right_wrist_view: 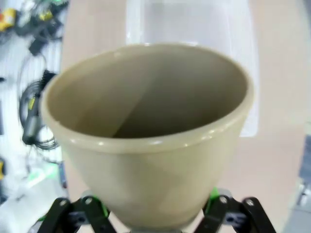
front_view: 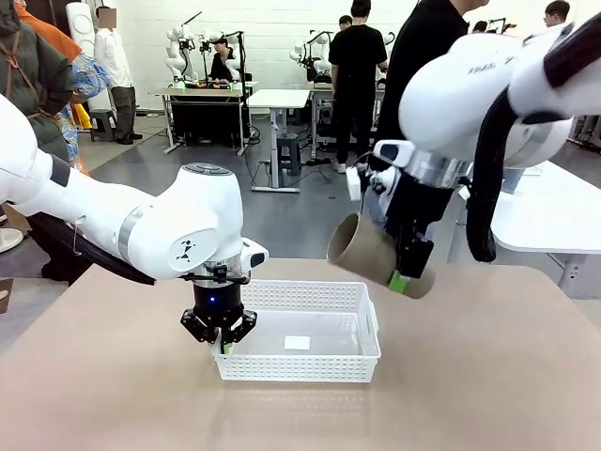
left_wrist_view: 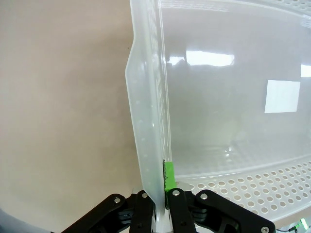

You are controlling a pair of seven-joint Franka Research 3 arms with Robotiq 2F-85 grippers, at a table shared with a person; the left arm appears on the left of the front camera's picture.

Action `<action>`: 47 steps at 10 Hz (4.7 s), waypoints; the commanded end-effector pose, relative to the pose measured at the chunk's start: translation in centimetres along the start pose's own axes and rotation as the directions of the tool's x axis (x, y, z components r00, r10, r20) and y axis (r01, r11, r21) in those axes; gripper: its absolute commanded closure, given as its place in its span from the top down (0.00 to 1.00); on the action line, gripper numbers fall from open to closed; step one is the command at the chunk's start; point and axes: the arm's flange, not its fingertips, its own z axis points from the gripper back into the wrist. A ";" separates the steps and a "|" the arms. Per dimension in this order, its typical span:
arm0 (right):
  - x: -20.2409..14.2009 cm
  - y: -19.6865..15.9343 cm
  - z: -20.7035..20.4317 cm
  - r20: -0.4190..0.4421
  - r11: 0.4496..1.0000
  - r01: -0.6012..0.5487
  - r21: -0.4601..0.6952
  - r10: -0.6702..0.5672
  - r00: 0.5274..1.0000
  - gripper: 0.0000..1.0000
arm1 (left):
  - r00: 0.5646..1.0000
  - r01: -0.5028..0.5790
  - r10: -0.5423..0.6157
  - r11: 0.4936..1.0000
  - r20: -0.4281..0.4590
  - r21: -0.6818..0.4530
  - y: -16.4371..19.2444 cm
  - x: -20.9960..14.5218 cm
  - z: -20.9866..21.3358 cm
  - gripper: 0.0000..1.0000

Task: Clean and organize the cups into the basket.
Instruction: Pick up the Organizing basket and move it to the center of the table, then pick up the Reusable plastic cup from the right side of the table and place it inside the Organizing basket.

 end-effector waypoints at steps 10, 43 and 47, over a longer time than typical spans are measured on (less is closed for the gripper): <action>4.6 -1.4 -7.3 0.155 0.985 -0.169 0.020 0.164 0.974 0.81 | 1.000 0.004 -0.004 1.000 -0.004 0.008 0.5 -0.3 -0.3 0.00; 6.3 -4.8 -18.0 -0.058 0.986 0.034 0.164 -0.024 0.998 1.00 | 1.000 0.004 -0.004 1.000 -0.004 0.008 0.5 -0.3 -0.3 0.00; 0.8 -2.8 -6.6 0.198 0.993 -0.020 -0.119 0.044 0.979 1.00 | 1.000 0.004 -0.004 1.000 -0.004 0.008 0.5 -0.3 -0.3 0.00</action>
